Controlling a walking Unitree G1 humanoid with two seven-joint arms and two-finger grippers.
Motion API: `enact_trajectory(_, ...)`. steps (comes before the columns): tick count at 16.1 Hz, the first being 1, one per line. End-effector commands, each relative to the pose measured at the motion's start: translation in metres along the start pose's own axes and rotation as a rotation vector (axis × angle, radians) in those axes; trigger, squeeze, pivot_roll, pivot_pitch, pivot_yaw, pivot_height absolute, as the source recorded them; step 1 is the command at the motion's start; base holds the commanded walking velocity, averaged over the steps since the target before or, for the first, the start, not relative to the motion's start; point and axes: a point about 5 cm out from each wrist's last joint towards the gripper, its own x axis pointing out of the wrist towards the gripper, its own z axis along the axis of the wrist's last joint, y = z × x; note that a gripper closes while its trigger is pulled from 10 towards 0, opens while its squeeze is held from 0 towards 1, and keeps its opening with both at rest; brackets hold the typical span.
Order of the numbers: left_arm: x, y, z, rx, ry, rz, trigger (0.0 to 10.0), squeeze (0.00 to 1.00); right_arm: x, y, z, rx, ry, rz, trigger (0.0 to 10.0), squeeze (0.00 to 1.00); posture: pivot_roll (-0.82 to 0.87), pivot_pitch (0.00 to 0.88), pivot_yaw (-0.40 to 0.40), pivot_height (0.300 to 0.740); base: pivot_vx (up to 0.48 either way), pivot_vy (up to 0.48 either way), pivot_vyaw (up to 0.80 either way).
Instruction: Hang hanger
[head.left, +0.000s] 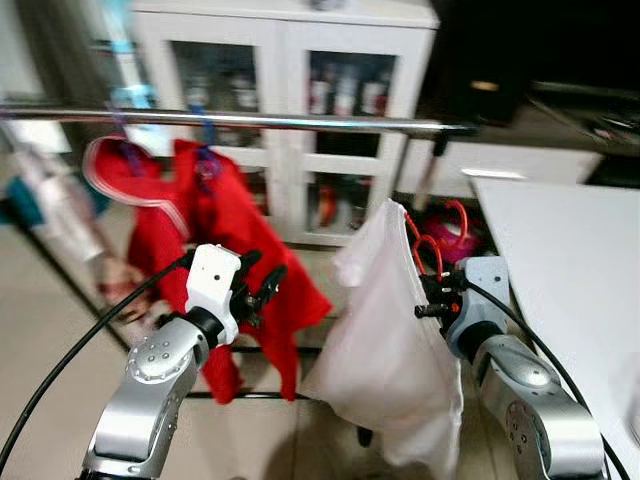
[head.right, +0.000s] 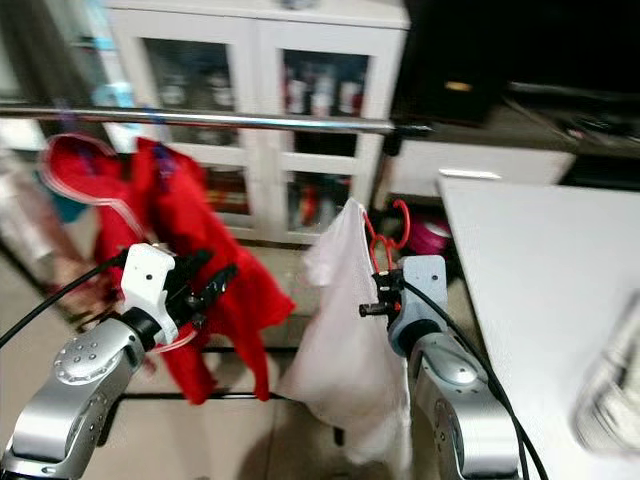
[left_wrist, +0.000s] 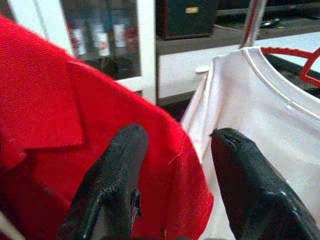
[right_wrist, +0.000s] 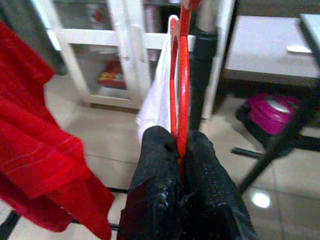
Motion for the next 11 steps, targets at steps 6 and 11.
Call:
enact_trajectory(6,0.0002,0.0012,0.0023,-0.01,0.001,0.015,10.0,0.0,-0.0006,0.0003,0.0037,0.039,-0.001,-0.019,10.0,0.0,-0.1,0.0,-0.012,0.74,0.0,0.0,-0.13)
enact_trajectory(11,0.0032,-0.0018,0.0052,-0.013,-0.001,-0.018,10.0,0.0,-0.0026,0.0009,0.0048,0.066,-0.01,-0.025,10.0,0.0,-0.11,0.0,0.008,0.74,0.0,0.0,0.0)
